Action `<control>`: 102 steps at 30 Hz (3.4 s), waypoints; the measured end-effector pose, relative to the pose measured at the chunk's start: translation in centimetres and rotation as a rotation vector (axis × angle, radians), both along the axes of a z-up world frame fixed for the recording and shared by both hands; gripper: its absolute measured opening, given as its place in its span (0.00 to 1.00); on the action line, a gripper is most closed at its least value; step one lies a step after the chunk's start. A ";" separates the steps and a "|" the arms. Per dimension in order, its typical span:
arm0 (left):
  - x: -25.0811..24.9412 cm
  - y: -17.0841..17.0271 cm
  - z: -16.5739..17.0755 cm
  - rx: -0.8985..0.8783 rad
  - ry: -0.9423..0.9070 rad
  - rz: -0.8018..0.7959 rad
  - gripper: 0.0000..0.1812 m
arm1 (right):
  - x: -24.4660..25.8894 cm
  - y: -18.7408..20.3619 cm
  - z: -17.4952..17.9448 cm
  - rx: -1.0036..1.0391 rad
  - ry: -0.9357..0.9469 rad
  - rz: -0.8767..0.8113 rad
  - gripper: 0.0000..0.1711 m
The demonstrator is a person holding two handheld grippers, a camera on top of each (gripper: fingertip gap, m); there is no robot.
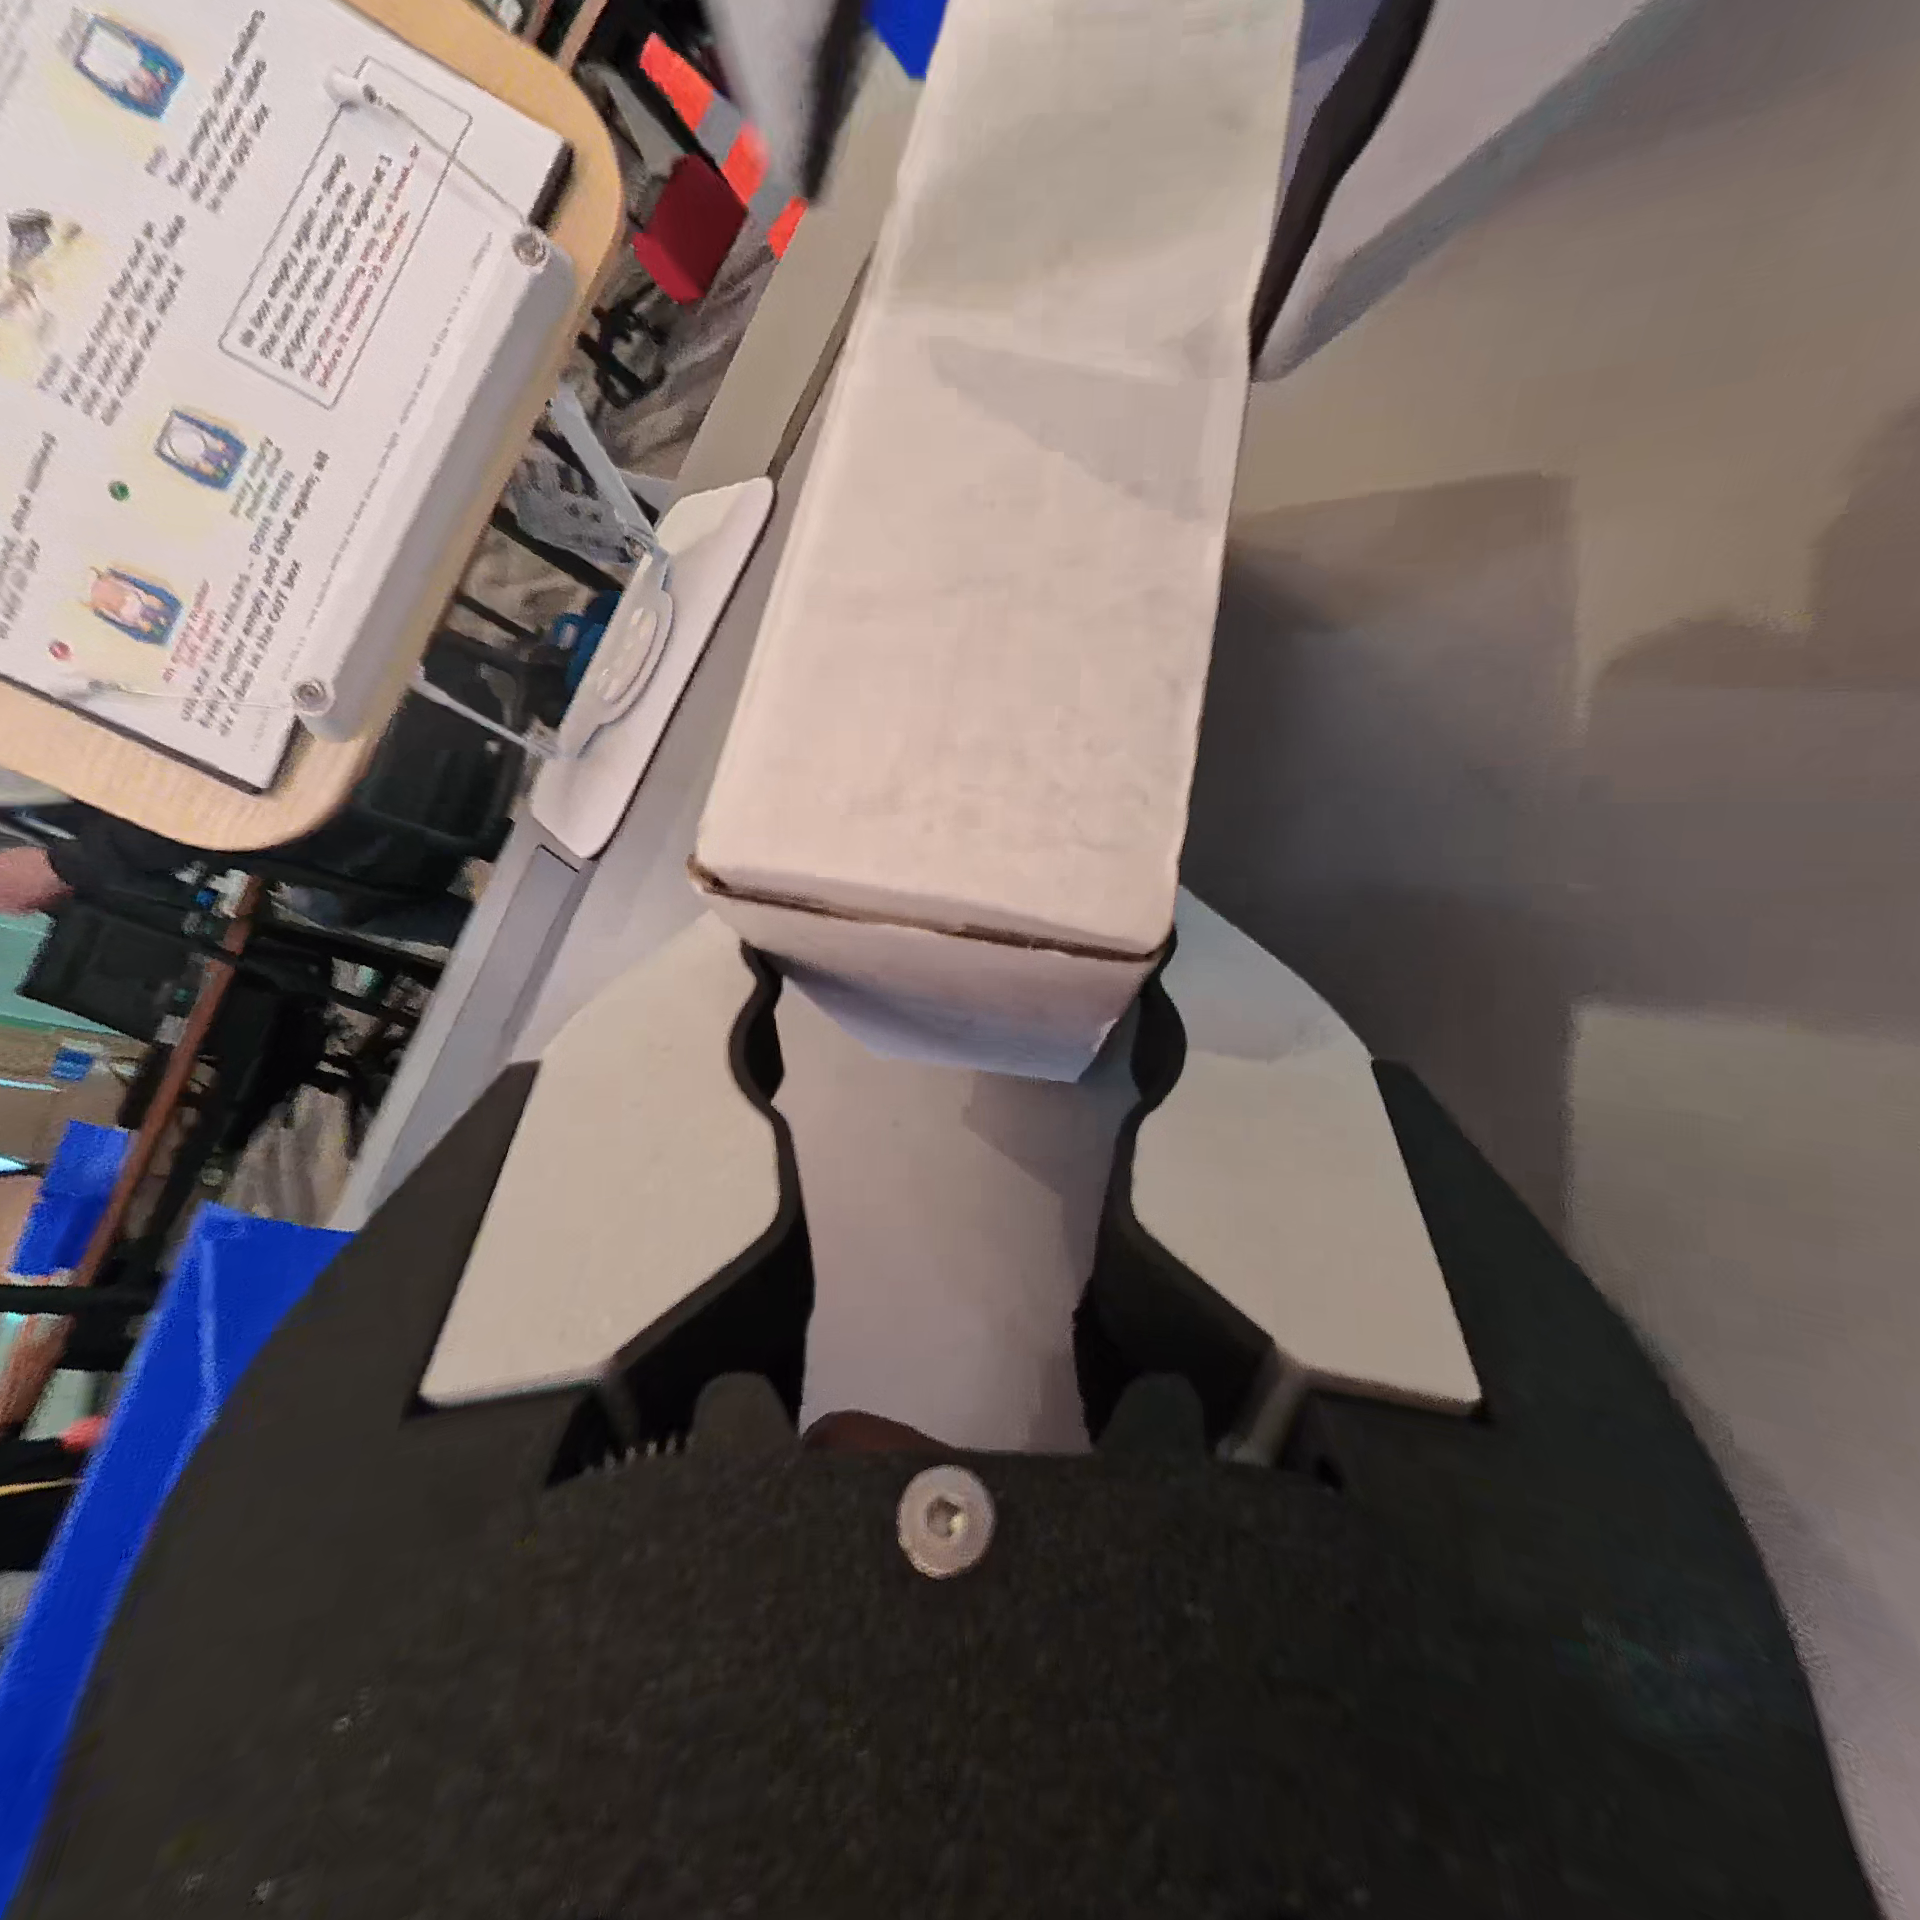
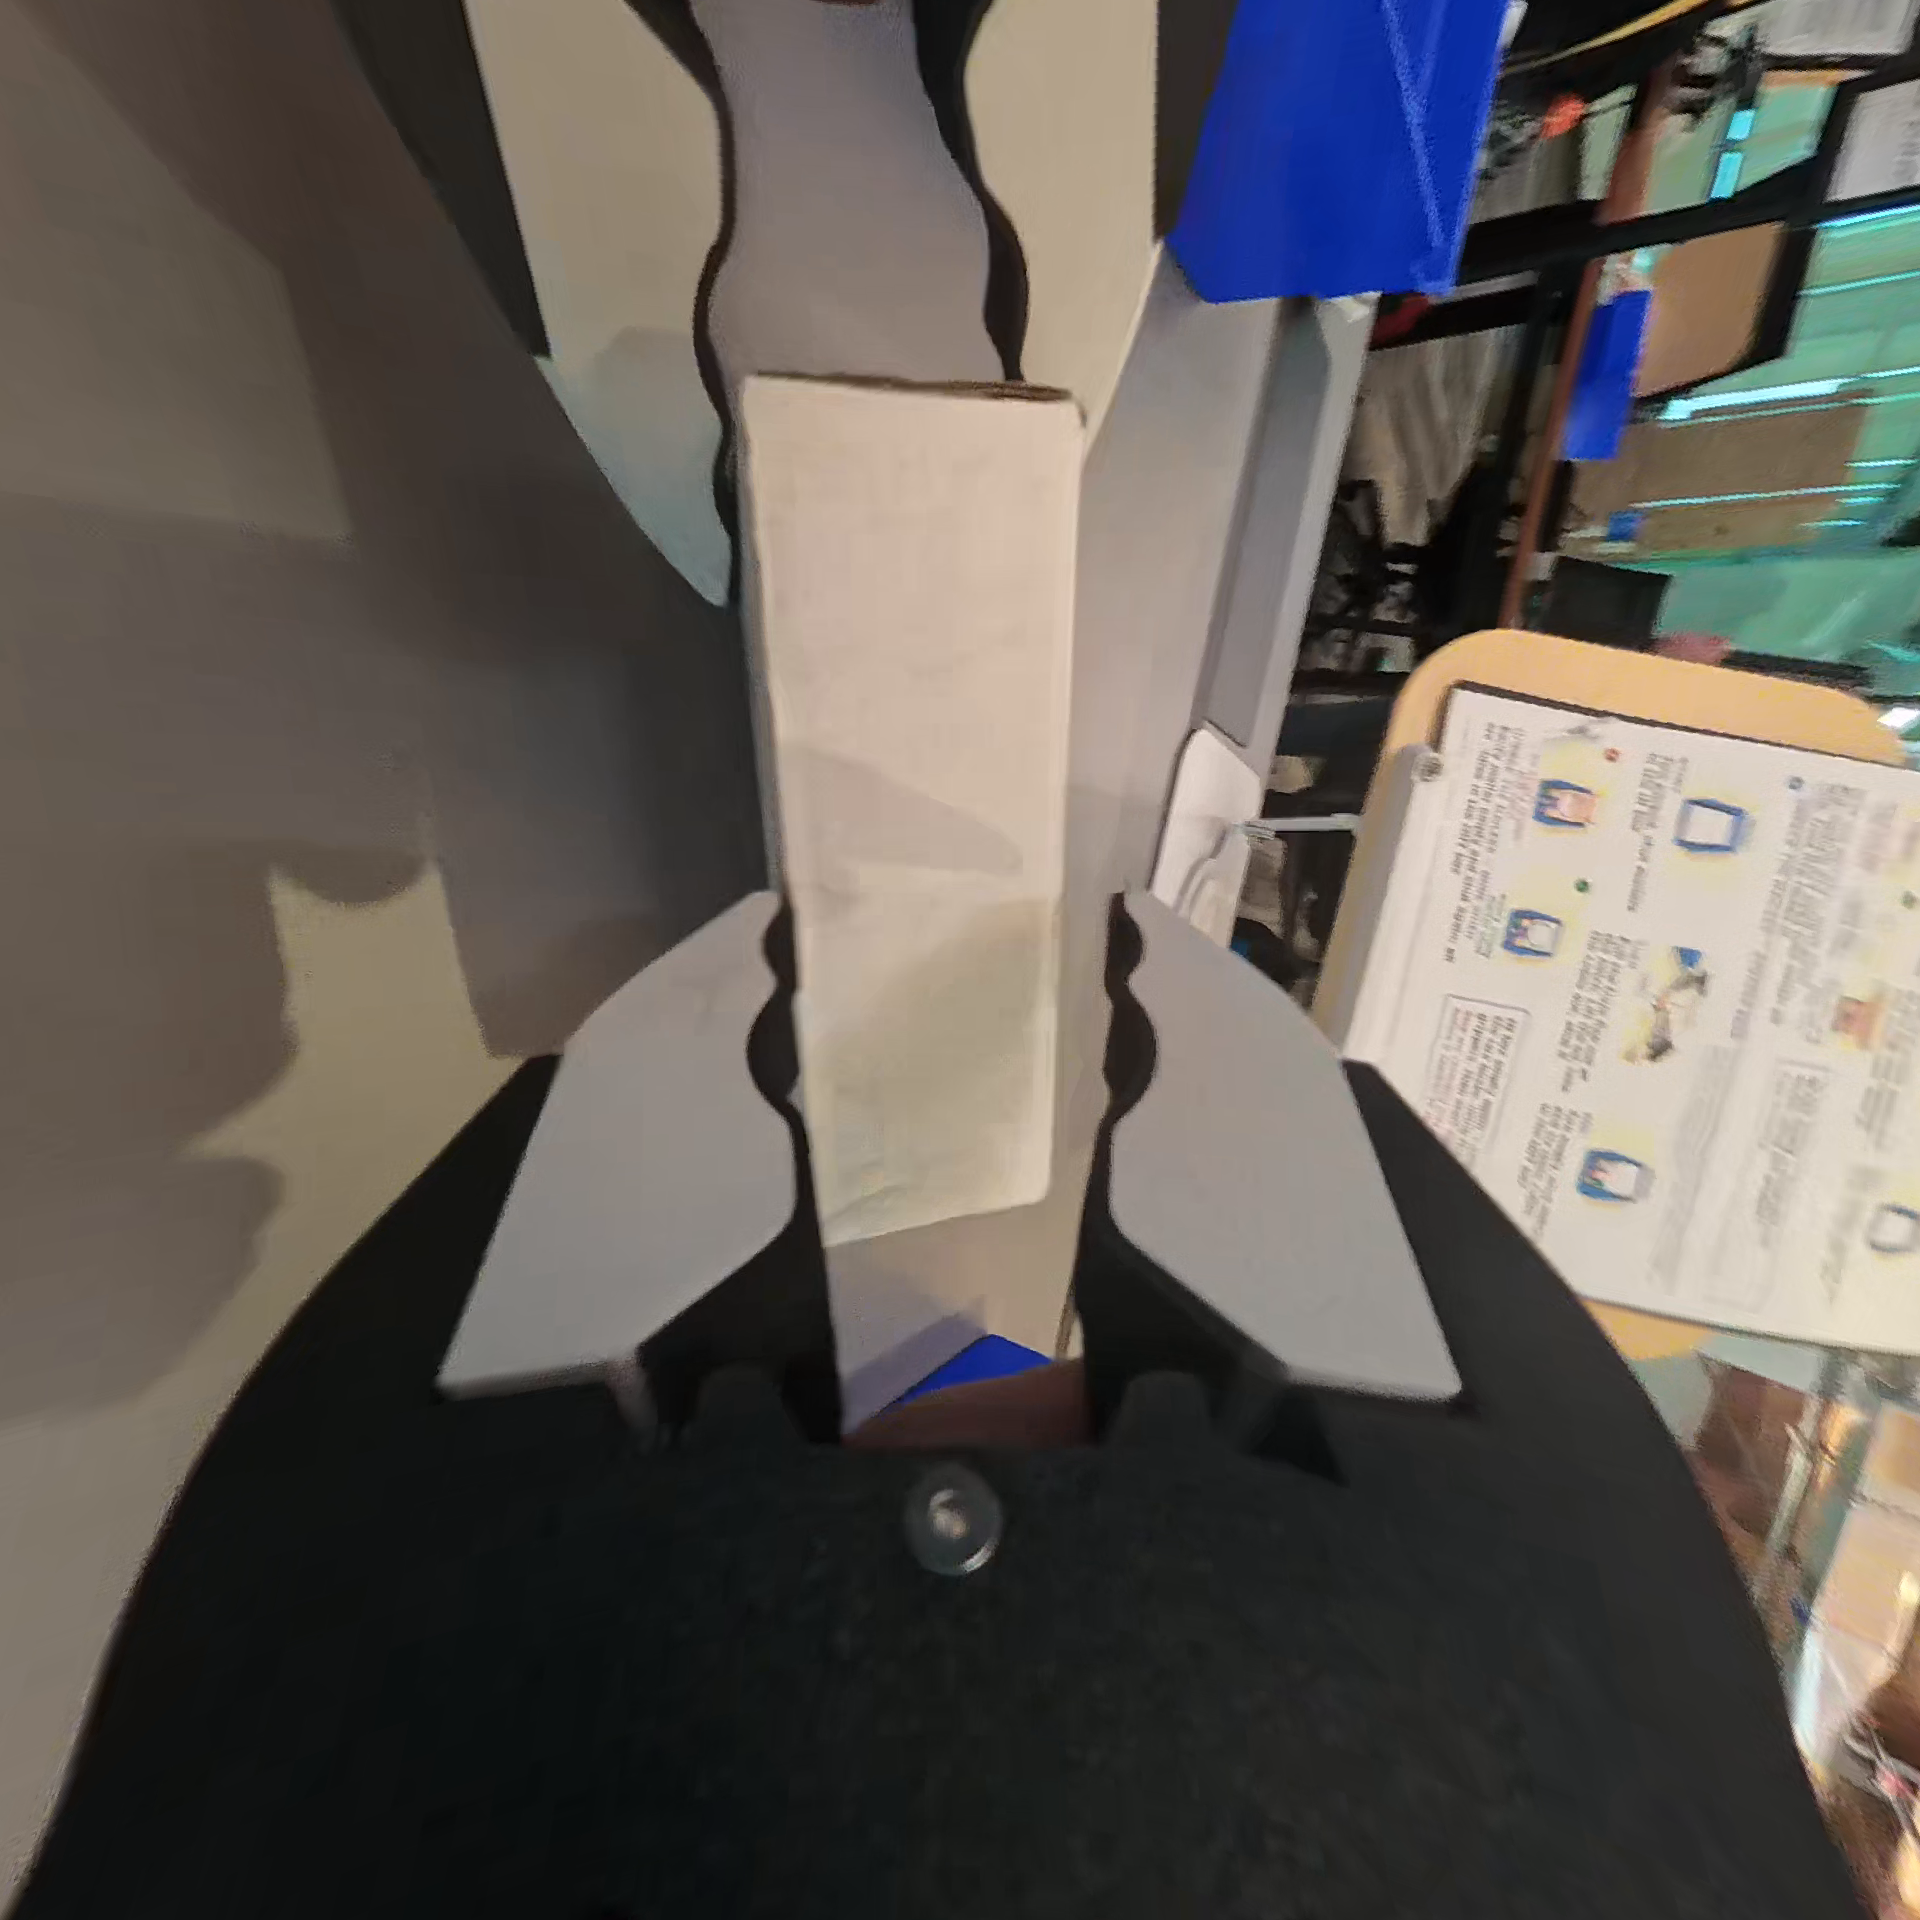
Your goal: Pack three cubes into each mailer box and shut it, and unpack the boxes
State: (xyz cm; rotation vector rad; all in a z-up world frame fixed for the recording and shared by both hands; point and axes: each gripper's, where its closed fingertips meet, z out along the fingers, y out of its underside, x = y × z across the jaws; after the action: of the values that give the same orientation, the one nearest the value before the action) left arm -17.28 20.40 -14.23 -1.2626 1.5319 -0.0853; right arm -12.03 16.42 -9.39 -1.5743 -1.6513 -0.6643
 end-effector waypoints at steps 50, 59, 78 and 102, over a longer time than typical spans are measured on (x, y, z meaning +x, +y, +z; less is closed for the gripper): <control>0.4 -0.2 0.0 -0.084 -0.013 0.006 0.36 | -0.1 0.4 1.5 0.130 0.145 -0.037 0.30; 0.1 -0.5 0.1 -0.059 0.001 -0.047 0.36 | -1.1 0.8 1.3 0.576 -0.126 0.057 0.14; -0.4 0.7 -0.5 0.230 0.068 0.064 0.34 | -0.4 2.4 0.5 0.096 0.154 -0.099 0.02; -1.0 -0.9 -1.5 -0.428 -0.206 0.256 0.02 | -1.1 1.7 -1.1 -0.148 0.284 -0.100 0.01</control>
State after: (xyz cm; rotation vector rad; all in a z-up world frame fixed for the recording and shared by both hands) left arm -18.26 19.48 -15.70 -1.7209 1.1995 -0.3811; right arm -13.08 18.08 -10.54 -1.7760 -1.4444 -0.3531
